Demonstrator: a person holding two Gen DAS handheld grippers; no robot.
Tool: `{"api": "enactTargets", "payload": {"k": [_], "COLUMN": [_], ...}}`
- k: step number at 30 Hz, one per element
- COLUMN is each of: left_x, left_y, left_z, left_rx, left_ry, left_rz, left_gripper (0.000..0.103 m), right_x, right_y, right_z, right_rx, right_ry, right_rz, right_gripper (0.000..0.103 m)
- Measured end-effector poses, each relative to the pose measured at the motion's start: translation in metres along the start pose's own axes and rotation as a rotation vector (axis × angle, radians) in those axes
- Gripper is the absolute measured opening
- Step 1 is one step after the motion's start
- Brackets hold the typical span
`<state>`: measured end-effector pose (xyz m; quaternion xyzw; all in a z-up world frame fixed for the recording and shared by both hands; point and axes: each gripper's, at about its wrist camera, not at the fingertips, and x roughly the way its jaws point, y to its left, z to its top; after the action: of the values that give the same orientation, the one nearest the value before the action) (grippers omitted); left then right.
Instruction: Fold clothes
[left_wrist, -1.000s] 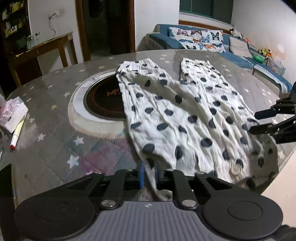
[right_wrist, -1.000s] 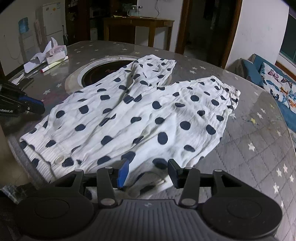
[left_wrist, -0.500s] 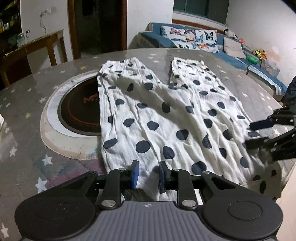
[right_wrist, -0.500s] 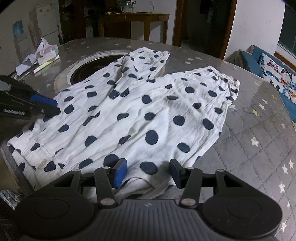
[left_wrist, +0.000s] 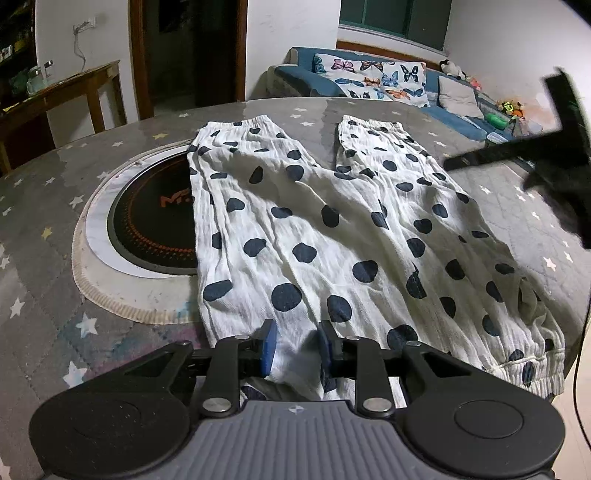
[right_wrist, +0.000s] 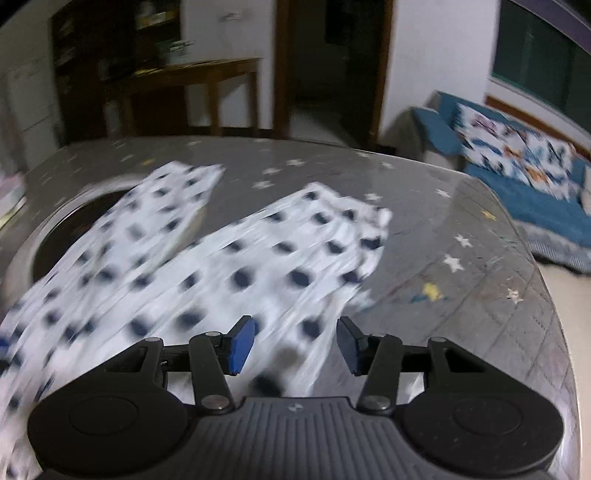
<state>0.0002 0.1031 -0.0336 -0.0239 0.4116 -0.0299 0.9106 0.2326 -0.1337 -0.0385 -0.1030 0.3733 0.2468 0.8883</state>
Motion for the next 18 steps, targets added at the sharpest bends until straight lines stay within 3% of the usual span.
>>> {"api": "enactTargets", "payload": {"k": [2, 8, 11, 12, 13, 18], "left_x": [0.0, -0.001, 0.0, 0.0, 0.0, 0.001], "left_y": [0.001, 0.001, 0.001, 0.001, 0.002, 0.003], "left_z": [-0.001, -0.002, -0.002, -0.002, -0.002, -0.002], "left_rx": [-0.005, 0.006, 0.012, 0.011, 0.011, 0.013], "left_ry": [-0.004, -0.014, -0.014, -0.014, -0.013, -0.018], "left_rz": [-0.005, -0.015, -0.016, -0.018, -0.019, -0.026], "left_gripper": [0.028, 0.031, 0.032, 0.032, 0.032, 0.034], "right_x": [0.017, 0.067, 0.08, 0.083, 0.084, 0.083], "right_y": [-0.015, -0.044, -0.048, -0.049, -0.049, -0.057], "right_z": [0.01, 0.026, 0.03, 0.031, 0.032, 0.029], "right_rx": [0.049, 0.124, 0.129, 0.122, 0.114, 0.069], "right_ry": [0.007, 0.039, 0.029, 0.021, 0.019, 0.037], "right_rz": [-0.012, -0.054, -0.065, -0.068, -0.088, -0.272], "right_gripper": [0.043, 0.04, 0.025, 0.01, 0.003, 0.002]}}
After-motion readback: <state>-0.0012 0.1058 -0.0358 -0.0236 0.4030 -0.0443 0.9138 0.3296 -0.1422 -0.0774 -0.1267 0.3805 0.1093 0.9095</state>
